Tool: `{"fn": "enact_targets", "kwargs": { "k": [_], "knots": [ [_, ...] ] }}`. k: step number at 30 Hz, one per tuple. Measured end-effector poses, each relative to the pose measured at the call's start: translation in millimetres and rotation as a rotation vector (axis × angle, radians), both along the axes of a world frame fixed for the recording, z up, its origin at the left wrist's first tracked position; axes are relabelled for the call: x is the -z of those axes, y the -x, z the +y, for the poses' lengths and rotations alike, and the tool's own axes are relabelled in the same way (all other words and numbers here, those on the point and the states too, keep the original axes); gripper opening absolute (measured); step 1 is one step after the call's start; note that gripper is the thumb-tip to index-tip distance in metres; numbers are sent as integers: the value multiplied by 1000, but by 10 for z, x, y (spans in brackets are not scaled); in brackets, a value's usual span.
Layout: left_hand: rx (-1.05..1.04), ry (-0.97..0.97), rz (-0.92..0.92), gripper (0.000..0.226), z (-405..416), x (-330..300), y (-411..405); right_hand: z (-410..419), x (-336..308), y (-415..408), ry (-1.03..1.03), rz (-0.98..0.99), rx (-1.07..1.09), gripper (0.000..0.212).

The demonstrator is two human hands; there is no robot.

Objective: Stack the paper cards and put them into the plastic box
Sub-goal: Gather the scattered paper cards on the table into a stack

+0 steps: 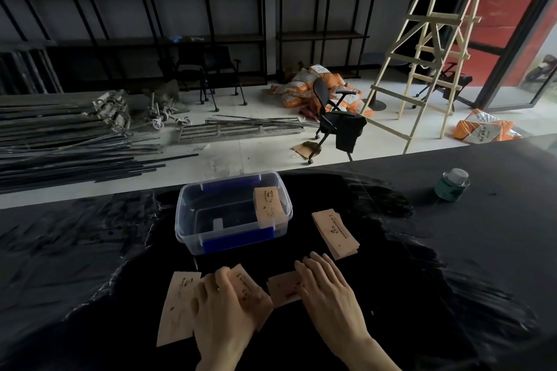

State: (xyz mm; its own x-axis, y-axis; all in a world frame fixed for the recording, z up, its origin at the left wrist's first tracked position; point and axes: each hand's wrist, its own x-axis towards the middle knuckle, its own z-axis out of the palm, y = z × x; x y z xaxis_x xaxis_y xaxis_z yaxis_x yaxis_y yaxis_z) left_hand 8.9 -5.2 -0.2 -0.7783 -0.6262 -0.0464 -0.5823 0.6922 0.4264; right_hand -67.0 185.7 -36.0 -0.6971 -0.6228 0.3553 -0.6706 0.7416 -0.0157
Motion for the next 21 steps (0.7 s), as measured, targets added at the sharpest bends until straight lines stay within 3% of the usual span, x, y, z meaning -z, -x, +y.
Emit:
{"fn": "enact_targets", "kwargs": {
  "k": [2,7,10,14,16,18,21],
  "knots": [
    [-15,42,-60,94,-12,19,-7,-16,-4,-11,-7,2,4,50],
    [-49,77,-149,116,32,-16,0,4,30,-14,20,-21,-3,48],
    [16,-9,-112,107,48,-42,48,4,55,-37,29,-29,-11,47],
    [172,-294,220,99,-18,-4,104,18,77,-39,27,-29,-30,45],
    [220,-392,344,80,-43,-34,113,21,77,-46,38,-39,-21,46],
    [264,-436,384,59,-30,-115,138,14,72,-69,47,-50,-10,46],
    [364,-464,346,51,4,-207,184,-4,57,-109,93,-47,47,47]
  ]
}}
